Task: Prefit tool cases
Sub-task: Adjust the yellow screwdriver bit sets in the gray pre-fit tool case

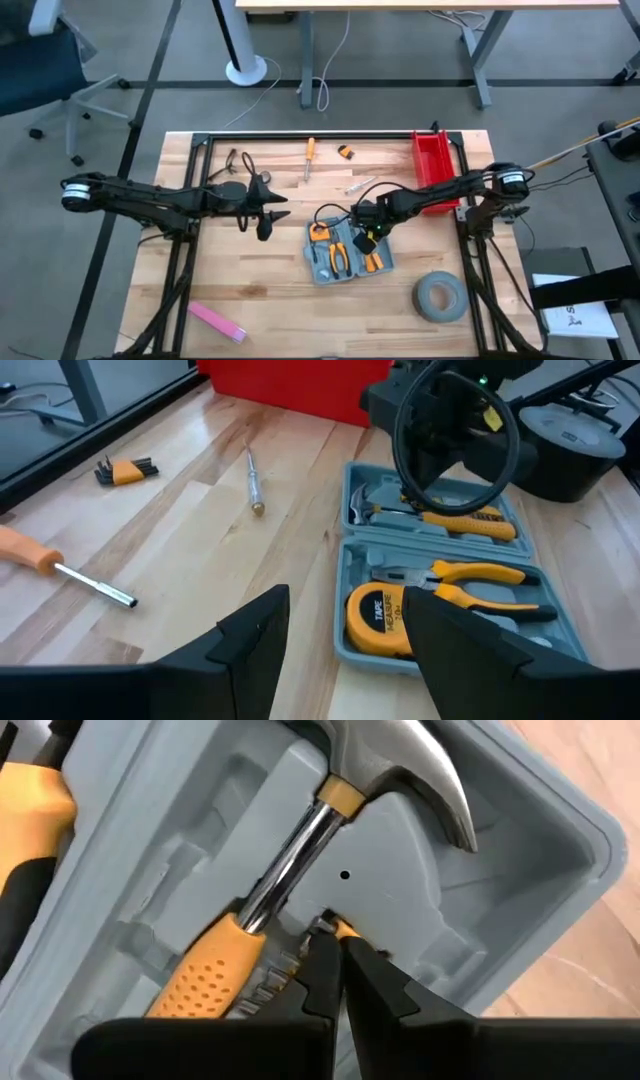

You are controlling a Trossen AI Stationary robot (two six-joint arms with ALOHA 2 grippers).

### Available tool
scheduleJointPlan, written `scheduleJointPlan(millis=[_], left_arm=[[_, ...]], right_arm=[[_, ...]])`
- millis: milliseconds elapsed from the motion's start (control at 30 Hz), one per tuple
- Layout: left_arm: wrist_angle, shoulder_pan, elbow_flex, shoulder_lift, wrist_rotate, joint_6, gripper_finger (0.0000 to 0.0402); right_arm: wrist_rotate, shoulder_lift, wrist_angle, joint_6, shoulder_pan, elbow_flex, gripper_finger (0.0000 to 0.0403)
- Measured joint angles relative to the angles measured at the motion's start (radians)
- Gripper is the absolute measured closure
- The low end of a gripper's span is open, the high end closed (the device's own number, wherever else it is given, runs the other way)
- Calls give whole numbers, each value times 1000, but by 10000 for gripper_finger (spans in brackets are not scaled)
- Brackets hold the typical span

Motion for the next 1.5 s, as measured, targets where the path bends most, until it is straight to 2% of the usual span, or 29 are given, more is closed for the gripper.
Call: scheduleJointPlan(millis=[167,433,833,1233,1500], left_arm=[[8,0,0,-8,0,0,198],[-3,0,0,-22,-1,-4,198],[-4,0,0,-23,-1,-2,198],[-3,0,0,-23,-1,-5,198],[-23,0,0,-23,9,-20,198]], right_arm=[[23,-38,-21,2,3,53,403],[15,-21,-31,-12,3,81,403],[-46,101,-23,-82,-6,71,403],[-29,39,-121,-57,-3,176,403],[-26,52,-128,-67,-4,172,403]])
